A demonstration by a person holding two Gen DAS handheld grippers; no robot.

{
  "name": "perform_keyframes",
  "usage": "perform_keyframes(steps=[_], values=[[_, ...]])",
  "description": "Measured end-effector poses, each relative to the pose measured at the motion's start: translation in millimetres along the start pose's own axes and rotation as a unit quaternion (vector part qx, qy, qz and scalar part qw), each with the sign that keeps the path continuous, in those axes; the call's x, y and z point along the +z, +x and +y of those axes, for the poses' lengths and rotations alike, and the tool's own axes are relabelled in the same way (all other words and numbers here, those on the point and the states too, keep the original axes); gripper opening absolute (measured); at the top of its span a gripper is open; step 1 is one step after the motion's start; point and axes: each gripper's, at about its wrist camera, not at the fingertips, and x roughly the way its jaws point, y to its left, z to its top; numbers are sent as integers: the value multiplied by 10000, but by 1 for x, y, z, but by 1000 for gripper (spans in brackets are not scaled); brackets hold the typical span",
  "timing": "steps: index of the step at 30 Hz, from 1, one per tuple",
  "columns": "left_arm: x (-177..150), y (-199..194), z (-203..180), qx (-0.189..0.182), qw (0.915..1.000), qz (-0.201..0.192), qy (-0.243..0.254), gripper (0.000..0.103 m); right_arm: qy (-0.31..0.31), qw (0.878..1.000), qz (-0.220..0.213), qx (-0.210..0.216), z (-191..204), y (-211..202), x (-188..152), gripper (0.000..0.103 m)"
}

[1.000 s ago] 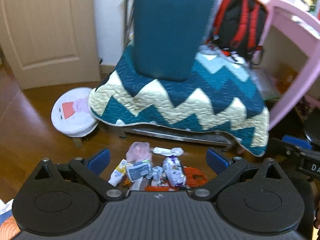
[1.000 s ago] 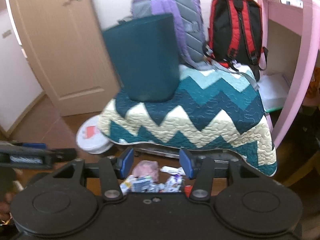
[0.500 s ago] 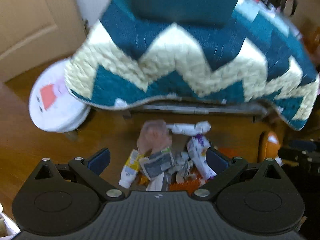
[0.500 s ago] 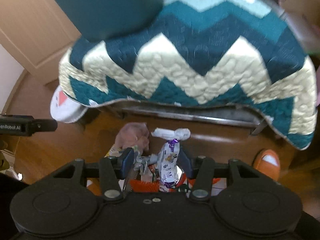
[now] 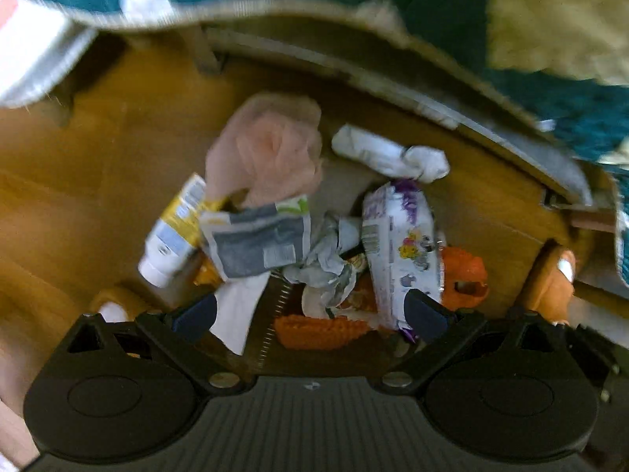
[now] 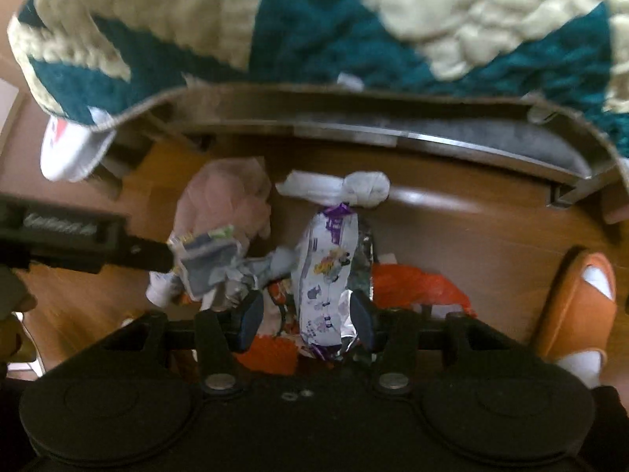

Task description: Collect trash

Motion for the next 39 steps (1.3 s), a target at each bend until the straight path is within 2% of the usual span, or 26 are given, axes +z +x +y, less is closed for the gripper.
perform_keyframes(steps=[6,12,15,18,20,21,23,24,26,28,32,39], values=[[8,59,-1,-45,9984,451,-347,101,-156,9996,218,-49,-5,44,-1,47],[11,97,0,-259,9945,737,-695,94,-287,9987,407,-133,-6,72,-5,47],[12,105,-3,-311,9935,832,-718,88,-298,9986,379,-223,-9,81,-5,47],[13,112,-2,-367,9925,851,-795,77,-297,9985,389,-256,-12,89,-5,46],[13,115,-1,-445,9914,883,-853,64,-310,9984,386,-265,-12,93,-5,45],[13,117,0,-473,9910,906,-870,61,-311,9985,381,-246,-13,94,-5,41],[12,120,0,-491,9906,961,-842,45,-330,9985,353,-262,-14,95,-5,24],[12,122,-1,-488,9905,986,-827,42,-328,9985,351,-258,-14,97,-4,7],[11,123,-1,-522,9897,1052,-823,34,-231,9986,424,-216,-16,100,-4,6],[10,122,-2,-523,9905,1010,-775,32,-218,9987,401,-227,-16,99,-4,3],[9,117,-4,-477,9921,949,-667,16,-235,9990,317,-230,-15,94,-4,1],[8,87,-2,-413,9944,753,-621,11,-345,9984,181,-416,-5,65,0,1]])
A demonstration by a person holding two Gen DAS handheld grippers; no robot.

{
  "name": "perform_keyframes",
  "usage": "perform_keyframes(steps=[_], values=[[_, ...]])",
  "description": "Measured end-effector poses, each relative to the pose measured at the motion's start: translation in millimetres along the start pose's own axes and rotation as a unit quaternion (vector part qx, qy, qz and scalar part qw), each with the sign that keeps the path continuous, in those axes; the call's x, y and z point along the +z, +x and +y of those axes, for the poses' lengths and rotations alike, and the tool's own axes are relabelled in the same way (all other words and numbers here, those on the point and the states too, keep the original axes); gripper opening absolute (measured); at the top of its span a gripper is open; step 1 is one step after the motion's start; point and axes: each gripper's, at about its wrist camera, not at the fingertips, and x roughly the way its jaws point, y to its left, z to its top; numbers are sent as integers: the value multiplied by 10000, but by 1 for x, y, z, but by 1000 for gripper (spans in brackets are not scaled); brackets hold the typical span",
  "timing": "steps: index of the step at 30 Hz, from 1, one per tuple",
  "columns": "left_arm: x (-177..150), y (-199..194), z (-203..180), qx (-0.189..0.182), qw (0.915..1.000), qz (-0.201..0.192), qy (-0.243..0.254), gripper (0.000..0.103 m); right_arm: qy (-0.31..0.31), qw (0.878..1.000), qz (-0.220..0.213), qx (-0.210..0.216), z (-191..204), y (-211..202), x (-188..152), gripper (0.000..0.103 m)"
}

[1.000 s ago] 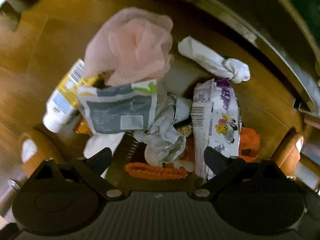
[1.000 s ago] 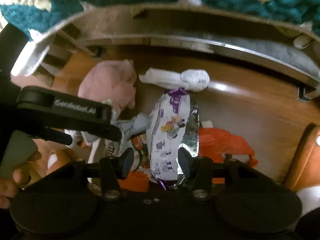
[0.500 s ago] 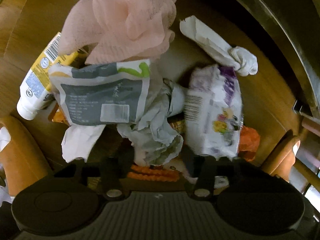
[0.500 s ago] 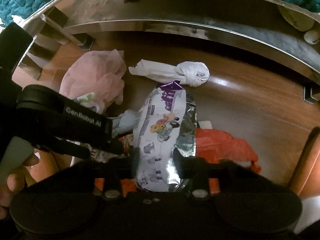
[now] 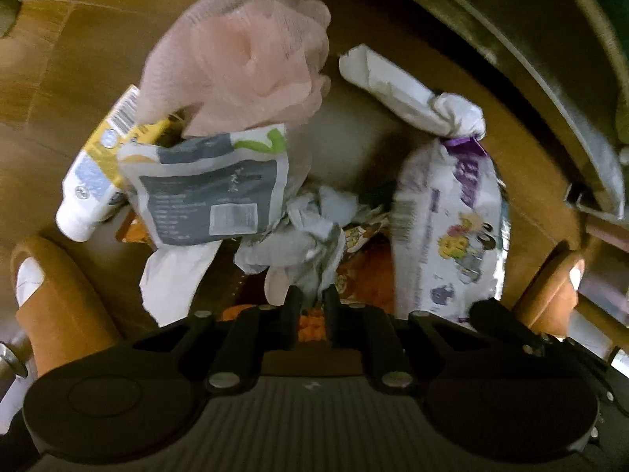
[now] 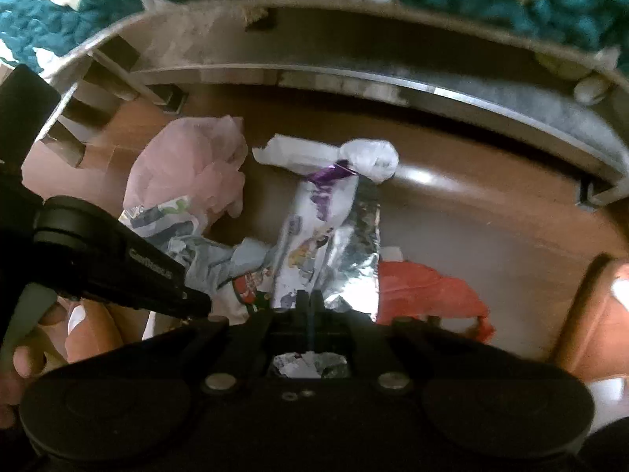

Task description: Collect trash

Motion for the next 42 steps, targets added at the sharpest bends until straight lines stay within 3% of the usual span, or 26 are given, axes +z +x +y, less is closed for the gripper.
perform_keyframes(steps=[6,11,17,21,24,25,26,27,28,42], values=[[-17,-43,-3,-3,9997,-242,78,9,101,9995,-267,-145,1,-50,5,1],[-46,-89,-6,7,9975,-673,201,8,99,9987,-490,-79,6,-98,-4,1],[-65,-101,2,-127,9969,-762,123,8,7,9970,-765,102,7,-132,-20,1],[-60,-96,2,-272,9969,-742,12,9,63,9964,-841,63,-10,-130,-18,15],[-51,-87,4,-284,9970,-708,-114,24,72,9971,-716,251,-22,-118,-9,22],[-47,-82,5,-271,9970,-700,-166,37,-5,9973,-680,259,-23,-113,-5,25],[-42,-77,7,-232,9970,-692,-242,60,-96,9976,-643,240,-25,-106,1,29],[-38,-72,9,-177,9969,-697,-320,71,-179,9978,-597,212,-27,-100,6,35],[-35,-68,11,-144,9966,-720,-381,78,-266,9981,-522,175,-29,-92,11,35],[7,9,5,-126,9984,-230,-502,78,-487,9985,240,86,-65,-2,45,36]])
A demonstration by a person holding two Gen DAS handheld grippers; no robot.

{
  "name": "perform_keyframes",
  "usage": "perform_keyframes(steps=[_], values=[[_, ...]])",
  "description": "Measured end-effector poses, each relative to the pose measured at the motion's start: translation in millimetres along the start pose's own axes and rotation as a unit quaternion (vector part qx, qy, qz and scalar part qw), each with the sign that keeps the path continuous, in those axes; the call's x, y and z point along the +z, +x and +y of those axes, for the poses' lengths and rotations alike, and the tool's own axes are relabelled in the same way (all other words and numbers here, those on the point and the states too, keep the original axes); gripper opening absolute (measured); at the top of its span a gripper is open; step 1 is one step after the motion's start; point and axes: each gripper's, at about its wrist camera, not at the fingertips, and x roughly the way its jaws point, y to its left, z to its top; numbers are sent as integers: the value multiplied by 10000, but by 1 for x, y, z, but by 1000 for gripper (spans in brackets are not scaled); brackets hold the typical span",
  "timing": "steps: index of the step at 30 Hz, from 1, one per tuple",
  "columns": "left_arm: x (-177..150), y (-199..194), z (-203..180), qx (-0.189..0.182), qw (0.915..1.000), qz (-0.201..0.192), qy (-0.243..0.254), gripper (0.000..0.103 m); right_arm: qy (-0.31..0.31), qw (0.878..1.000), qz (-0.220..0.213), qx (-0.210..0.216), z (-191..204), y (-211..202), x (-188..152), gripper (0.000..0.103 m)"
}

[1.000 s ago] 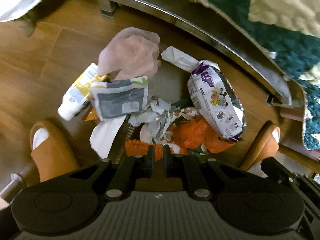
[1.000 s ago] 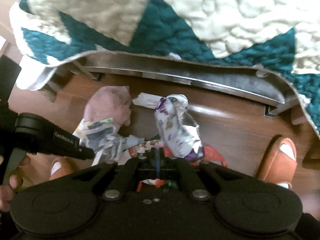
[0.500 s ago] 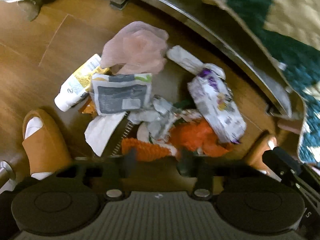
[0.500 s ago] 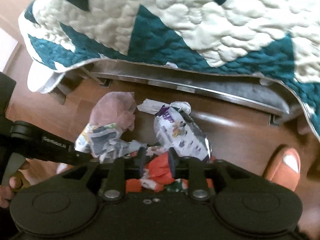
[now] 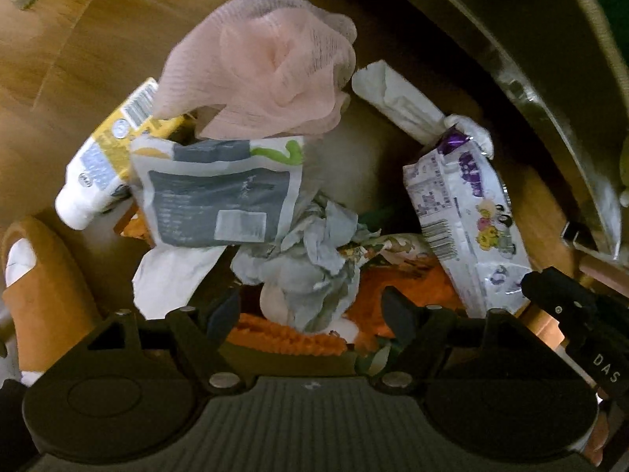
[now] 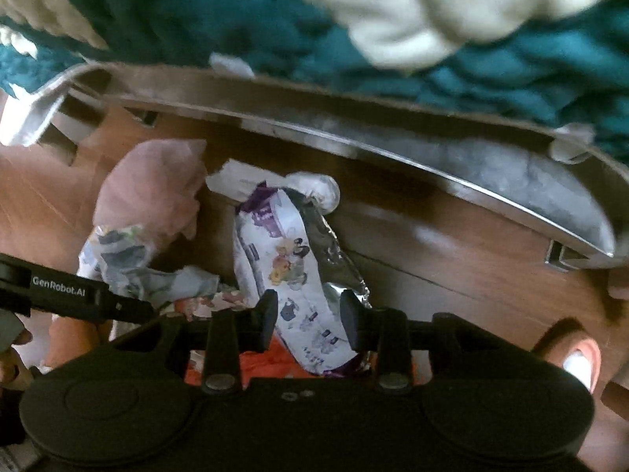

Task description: Collect trash

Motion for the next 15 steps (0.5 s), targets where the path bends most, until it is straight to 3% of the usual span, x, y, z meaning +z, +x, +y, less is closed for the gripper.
perform_keyframes(steps=[9,15], values=[[8,24,5,-57,9997,190,-160,77,-193,9996,176,-67,-1,29,3,36],[10,31,8,-134,9993,281,-203,44,-424,9989,203,-79,13,39,3,32]])
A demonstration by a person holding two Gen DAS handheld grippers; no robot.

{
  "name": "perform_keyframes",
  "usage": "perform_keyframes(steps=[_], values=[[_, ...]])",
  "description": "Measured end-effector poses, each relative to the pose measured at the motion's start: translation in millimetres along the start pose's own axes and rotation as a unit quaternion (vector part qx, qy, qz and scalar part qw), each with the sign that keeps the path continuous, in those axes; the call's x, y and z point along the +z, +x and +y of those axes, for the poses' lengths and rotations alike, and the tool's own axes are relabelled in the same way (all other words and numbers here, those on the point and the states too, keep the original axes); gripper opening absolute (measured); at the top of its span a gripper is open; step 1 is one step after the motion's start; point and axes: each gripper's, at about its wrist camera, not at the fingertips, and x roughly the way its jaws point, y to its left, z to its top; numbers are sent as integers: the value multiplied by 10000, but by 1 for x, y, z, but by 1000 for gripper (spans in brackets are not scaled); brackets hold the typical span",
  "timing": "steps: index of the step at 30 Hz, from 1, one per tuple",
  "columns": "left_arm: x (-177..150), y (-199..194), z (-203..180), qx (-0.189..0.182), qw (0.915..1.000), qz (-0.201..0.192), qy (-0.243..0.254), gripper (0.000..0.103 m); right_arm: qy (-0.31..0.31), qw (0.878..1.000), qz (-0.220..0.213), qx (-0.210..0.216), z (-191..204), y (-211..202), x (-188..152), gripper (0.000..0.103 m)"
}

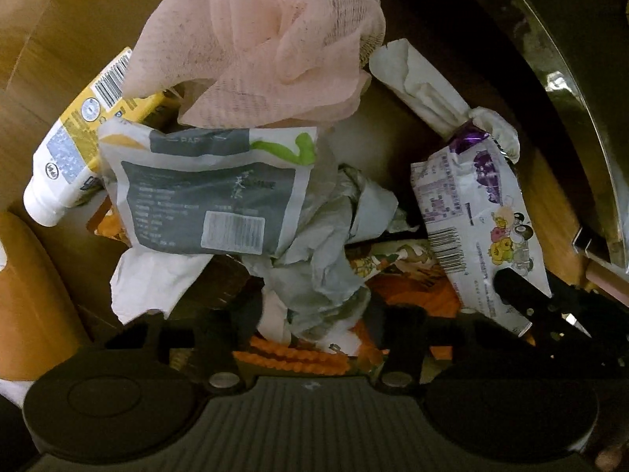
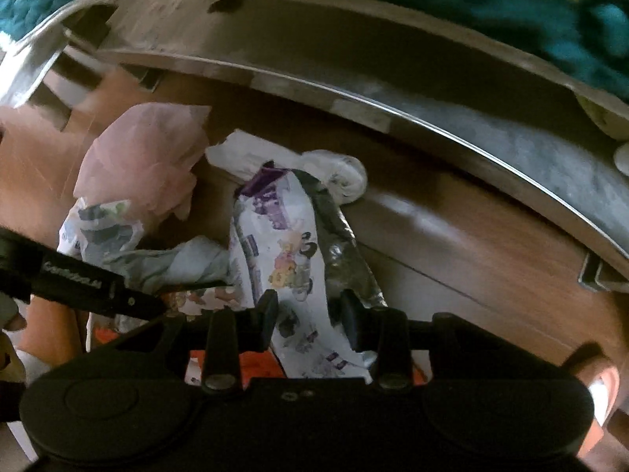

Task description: Collect trash

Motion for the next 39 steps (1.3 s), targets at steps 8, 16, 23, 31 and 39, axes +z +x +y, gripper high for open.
perform_keyframes(steps=[8,16,23,31,39], values=[[-5,-4,-3,25,9999,-10,149,13,-418,9986,-209,-253,20,-3,-6,1],[-25,-35,-7,5,9995,-139,278,11,-300,9982,-385,-338,38,-37,-7,0],[-49,-88,-10,-44,9982,-462,390,11,-63,9970,-660,-392,55,-98,-18,0],[-93,-164,-15,-101,9909,-1123,732,11,16,9921,-1172,-457,82,-184,-54,0],[-154,-259,-12,-324,9682,-2120,1286,11,-172,9765,-2070,-581,111,-285,-96,0]])
